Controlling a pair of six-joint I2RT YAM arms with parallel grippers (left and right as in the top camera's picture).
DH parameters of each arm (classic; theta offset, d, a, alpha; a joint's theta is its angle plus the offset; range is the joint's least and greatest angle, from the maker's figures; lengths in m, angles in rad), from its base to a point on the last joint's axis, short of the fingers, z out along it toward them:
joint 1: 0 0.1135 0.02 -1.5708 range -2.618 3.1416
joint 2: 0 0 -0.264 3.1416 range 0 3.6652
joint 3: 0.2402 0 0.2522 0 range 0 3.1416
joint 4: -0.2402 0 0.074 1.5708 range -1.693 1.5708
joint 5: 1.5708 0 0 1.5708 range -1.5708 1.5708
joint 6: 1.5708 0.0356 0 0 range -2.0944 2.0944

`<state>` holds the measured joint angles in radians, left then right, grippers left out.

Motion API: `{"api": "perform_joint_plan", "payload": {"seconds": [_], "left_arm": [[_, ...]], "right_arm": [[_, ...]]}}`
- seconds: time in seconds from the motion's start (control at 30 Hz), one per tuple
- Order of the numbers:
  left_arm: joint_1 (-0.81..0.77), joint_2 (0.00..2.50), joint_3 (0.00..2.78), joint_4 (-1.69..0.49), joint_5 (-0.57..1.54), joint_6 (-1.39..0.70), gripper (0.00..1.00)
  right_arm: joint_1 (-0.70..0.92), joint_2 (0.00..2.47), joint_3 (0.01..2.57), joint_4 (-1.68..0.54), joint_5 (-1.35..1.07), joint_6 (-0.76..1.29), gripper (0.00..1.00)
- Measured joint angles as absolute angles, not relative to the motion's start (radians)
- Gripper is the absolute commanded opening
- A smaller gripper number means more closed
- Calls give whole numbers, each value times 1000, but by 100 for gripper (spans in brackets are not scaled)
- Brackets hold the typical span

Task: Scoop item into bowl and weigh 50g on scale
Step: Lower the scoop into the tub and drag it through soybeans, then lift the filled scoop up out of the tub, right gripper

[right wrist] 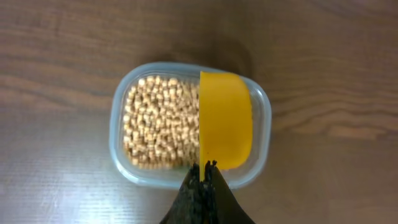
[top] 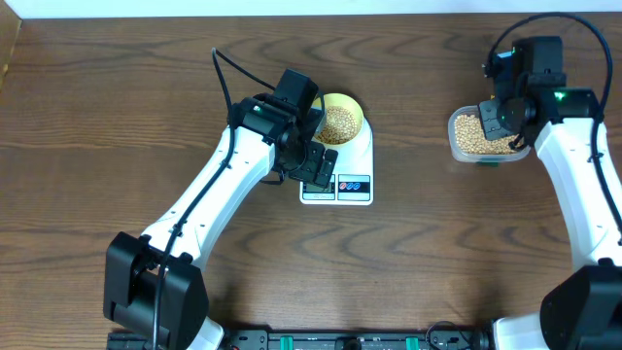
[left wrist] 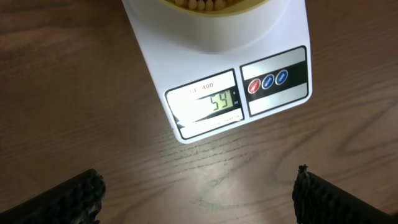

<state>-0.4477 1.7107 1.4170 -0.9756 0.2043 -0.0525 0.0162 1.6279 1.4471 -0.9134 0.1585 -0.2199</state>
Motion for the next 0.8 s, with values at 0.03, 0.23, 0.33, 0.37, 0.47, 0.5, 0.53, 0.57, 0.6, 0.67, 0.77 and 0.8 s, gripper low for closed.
{"api": "perform_joint_plan", "payload": {"seconds": [0.03, 0.23, 0.33, 0.37, 0.47, 0.5, 0.53, 0.57, 0.6, 0.67, 0.77, 0.8], "left_arm": [[-448, 1711, 1417, -976, 204, -52, 98], [-448, 1711, 1417, -976, 204, -52, 98], [-448, 1711, 1417, -976, 204, -52, 98], [-448, 1711, 1417, -976, 204, -52, 98], [-448, 1711, 1417, -976, 204, -52, 98], [-448, 1711, 1417, -976, 204, -52, 98], [-448, 1711, 1417, -976, 204, -52, 98], [-448, 1711, 1417, -975, 204, -52, 98], [-448, 1711, 1417, -976, 204, -52, 98], [-448, 1711, 1417, -976, 204, -52, 98], [-448, 1711, 1417, -975, 204, -52, 98], [-448, 1711, 1417, -976, 204, -52, 98]], "right_arm": [[19, 1628, 1469, -939, 160, -220, 1], [25, 1628, 1651, -1082, 170, -216, 1], [26, 1628, 1716, -1122, 161, -214, 1], [26, 1628, 1725, -1132, 158, -212, 1], [26, 1630, 1727, -1168, 152, -212, 1], [26, 1634, 1727, -1179, 151, -211, 1], [26, 1635, 1727, -1182, 150, -212, 1], [26, 1642, 1727, -1187, 150, -211, 1], [26, 1651, 1727, -1188, 150, -211, 1], [26, 1674, 1727, -1182, 144, -211, 1], [26, 1713, 1727, -1136, 100, -209, 1], [26, 1723, 1726, -1108, 66, -205, 1]]}}
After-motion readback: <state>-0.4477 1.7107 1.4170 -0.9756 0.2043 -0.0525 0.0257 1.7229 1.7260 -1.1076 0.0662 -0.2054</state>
